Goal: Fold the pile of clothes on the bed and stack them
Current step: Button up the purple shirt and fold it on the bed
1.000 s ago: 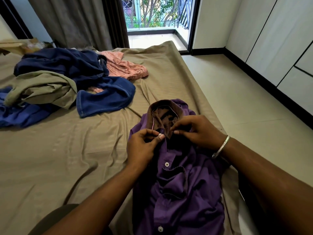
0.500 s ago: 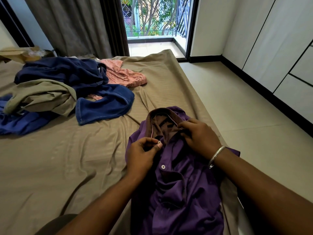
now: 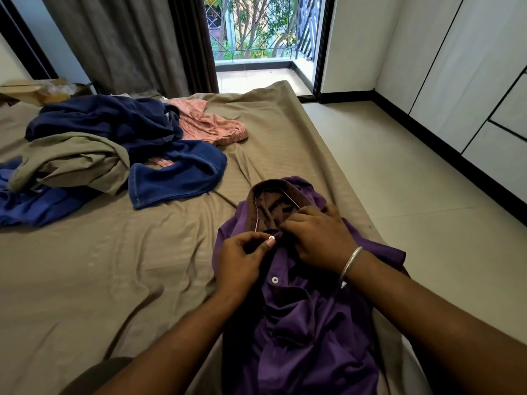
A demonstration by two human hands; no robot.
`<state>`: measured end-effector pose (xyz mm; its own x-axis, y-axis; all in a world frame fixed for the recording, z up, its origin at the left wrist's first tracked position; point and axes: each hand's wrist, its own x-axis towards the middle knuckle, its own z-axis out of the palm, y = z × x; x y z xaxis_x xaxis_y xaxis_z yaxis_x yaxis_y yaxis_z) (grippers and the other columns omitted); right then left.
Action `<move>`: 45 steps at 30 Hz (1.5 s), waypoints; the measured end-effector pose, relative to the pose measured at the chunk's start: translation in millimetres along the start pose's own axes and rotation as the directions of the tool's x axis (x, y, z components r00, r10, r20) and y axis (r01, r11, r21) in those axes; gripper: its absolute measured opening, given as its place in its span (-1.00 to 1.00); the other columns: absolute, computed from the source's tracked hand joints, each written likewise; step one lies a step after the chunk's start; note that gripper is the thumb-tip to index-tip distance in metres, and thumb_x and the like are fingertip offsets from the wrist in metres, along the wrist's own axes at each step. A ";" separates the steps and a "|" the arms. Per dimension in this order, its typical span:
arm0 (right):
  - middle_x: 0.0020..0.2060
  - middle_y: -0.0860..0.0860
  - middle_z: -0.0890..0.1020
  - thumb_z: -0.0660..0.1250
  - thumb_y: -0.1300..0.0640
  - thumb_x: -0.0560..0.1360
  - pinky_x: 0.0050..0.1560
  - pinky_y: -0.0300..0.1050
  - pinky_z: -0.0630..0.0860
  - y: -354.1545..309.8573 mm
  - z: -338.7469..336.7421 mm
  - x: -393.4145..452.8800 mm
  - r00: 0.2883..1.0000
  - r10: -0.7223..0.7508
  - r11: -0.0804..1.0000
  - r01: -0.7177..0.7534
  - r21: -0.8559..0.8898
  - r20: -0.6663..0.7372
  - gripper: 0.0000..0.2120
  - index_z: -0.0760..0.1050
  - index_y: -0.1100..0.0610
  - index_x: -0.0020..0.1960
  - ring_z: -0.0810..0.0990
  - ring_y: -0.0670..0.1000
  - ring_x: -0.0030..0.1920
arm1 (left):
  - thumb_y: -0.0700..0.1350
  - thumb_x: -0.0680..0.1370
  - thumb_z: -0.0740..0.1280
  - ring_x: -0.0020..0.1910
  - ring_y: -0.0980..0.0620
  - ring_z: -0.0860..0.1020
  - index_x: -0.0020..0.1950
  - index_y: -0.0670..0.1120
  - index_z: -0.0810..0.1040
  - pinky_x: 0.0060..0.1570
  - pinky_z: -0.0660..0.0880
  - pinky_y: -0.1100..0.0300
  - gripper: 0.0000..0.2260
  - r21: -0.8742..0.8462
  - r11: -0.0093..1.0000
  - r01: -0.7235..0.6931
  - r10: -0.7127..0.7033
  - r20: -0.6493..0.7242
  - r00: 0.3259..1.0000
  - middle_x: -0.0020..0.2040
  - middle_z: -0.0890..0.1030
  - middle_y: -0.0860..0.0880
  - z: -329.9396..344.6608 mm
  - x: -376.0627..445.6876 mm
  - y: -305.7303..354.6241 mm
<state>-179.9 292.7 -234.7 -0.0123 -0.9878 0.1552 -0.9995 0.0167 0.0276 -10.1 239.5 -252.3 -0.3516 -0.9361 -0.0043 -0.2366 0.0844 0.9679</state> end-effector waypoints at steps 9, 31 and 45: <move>-0.11 -0.11 0.62 0.20 -0.03 0.50 -0.08 0.04 0.51 15.1 -4.2 -0.7 0.990 -0.143 0.934 0.138 0.328 -0.009 -0.79 0.56 -0.03 0.02 0.59 -0.01 -0.08 | -0.13 0.50 0.48 -0.09 0.20 0.66 -0.05 0.00 0.73 0.04 0.60 0.17 -0.93 -0.015 1.000 0.002 -0.002 -0.006 1.000 -0.13 0.72 0.10 0.0 2.8 -3.7; -0.17 -0.03 0.66 0.44 0.15 0.49 -0.16 -0.20 0.55 13.8 -6.1 -3.6 0.951 -0.202 0.792 0.300 0.532 -0.235 -0.89 0.65 0.14 0.01 0.60 -0.12 -0.18 | -0.15 0.49 0.47 -0.03 0.11 0.68 -0.01 -0.11 0.73 0.13 0.59 0.09 -0.89 -0.143 0.990 -0.011 0.025 0.097 0.995 -0.10 0.73 0.03 3.9 4.7 -7.3; -0.16 -0.03 0.68 0.36 0.08 0.53 -0.19 -0.12 0.58 12.6 -8.5 -3.1 0.939 -0.211 0.779 0.328 0.534 -0.270 -0.83 0.68 0.10 0.04 0.63 -0.08 -0.19 | -0.20 0.50 0.46 0.01 0.01 0.68 0.02 -0.13 0.72 0.19 0.56 -0.06 -0.88 -0.178 0.983 0.044 -0.010 0.186 0.982 -0.06 0.73 -0.04 -3.0 11.0 -11.3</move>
<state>-192.2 297.2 -226.4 0.2075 -0.8898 0.4065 -0.7984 -0.3941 -0.4552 -8.7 227.3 -262.6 -0.5117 -0.8570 -0.0608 -0.0871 -0.0187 0.9960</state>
